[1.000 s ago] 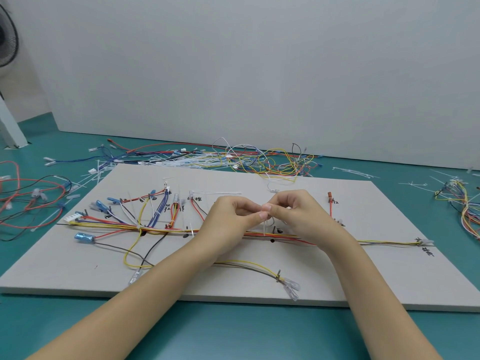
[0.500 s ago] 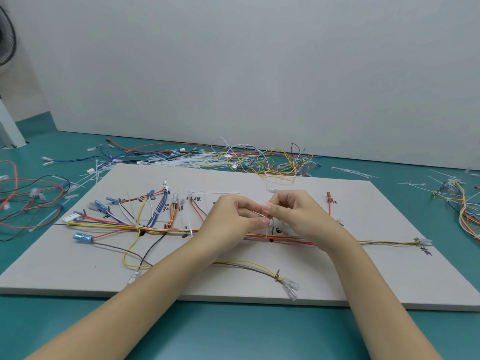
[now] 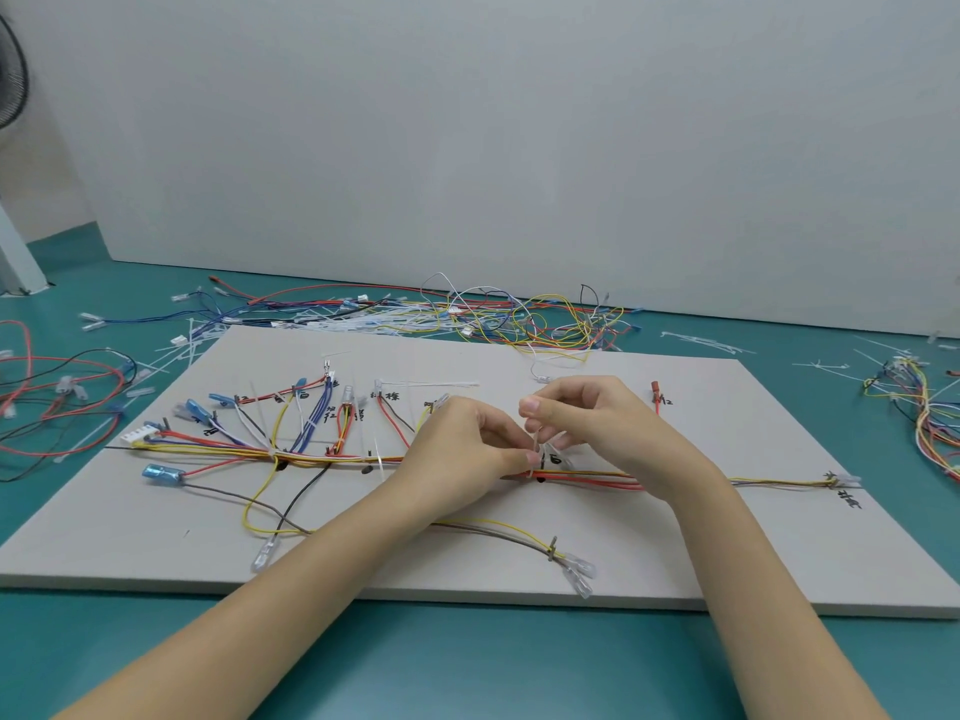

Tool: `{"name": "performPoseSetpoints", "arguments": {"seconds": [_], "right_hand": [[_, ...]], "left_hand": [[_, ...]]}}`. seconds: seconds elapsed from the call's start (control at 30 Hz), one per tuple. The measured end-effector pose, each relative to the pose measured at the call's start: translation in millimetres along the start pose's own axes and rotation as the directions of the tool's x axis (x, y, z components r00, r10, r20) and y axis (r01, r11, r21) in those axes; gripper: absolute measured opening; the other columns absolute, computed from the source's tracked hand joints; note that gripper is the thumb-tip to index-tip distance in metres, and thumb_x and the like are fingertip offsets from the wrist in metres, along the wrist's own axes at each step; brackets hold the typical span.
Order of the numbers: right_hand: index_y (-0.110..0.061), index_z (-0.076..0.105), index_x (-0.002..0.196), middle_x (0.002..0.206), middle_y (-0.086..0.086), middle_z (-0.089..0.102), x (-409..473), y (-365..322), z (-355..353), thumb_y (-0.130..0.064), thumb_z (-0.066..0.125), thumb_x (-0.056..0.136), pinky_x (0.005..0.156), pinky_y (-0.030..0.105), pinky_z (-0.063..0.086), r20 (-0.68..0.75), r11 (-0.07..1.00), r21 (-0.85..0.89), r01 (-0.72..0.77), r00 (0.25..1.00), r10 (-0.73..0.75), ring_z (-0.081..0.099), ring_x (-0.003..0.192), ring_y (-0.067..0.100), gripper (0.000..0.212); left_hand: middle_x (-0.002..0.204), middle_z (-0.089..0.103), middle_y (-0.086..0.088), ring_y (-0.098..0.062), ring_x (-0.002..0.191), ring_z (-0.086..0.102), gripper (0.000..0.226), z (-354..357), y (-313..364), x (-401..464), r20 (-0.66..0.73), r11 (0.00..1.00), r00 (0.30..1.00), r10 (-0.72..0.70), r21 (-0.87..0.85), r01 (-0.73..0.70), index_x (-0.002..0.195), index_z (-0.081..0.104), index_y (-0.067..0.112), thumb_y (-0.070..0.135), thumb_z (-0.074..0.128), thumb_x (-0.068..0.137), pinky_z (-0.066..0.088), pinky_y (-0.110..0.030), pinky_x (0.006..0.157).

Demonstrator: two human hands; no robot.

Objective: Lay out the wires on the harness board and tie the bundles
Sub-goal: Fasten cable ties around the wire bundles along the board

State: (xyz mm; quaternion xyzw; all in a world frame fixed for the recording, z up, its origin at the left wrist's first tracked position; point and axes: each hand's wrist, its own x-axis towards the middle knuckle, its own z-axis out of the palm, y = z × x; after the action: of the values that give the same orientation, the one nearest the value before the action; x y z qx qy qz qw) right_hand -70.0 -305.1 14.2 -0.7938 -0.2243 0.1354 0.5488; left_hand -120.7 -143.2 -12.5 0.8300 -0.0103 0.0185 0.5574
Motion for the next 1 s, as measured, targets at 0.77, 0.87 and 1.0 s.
{"name": "performPoseSetpoints", "arguments": {"seconds": [0.77,0.87,1.0], "right_hand": [[-0.013,0.051,0.068,0.065,0.004,0.06,1.4,1.5,6.2,-0.014,0.062,0.093,0.06,0.03,0.034,-0.024,0.998,-0.053,0.038,0.999,-0.04,0.045,0.064,0.018,0.027],[-0.015,0.051,0.066,0.063,-0.001,0.061,2.3,-0.9,6.2,-0.014,0.061,0.092,0.061,0.02,0.04,-0.063,0.997,-0.024,0.07,0.995,-0.071,0.053,0.063,0.01,0.028],[-0.014,0.051,0.064,0.058,-0.004,0.061,2.4,-1.7,5.3,-0.01,0.061,0.091,0.056,0.015,0.04,-0.098,0.996,0.051,0.079,0.992,-0.074,0.054,0.057,0.004,0.029]], "left_hand": [[0.064,0.072,0.004,-0.004,0.056,0.055,0.007,4.5,0.3,0.7,-0.017,0.992,0.999,0.048,0.122,-0.045,0.069,0.078,0.02,0.018,0.078,0.076,0.044,-0.024,0.06],[0.058,0.068,0.012,0.003,0.053,0.054,0.008,4.4,0.4,-0.7,-0.021,0.981,0.998,0.063,0.188,-0.058,0.069,0.078,0.022,0.019,0.078,0.076,0.043,-0.018,0.057],[0.06,0.063,0.01,-0.004,0.061,0.053,0.009,6.8,-0.3,-2.3,-0.037,0.95,0.993,0.111,0.297,-0.095,0.068,0.077,0.025,0.022,0.076,0.076,0.044,-0.026,0.062]]}}
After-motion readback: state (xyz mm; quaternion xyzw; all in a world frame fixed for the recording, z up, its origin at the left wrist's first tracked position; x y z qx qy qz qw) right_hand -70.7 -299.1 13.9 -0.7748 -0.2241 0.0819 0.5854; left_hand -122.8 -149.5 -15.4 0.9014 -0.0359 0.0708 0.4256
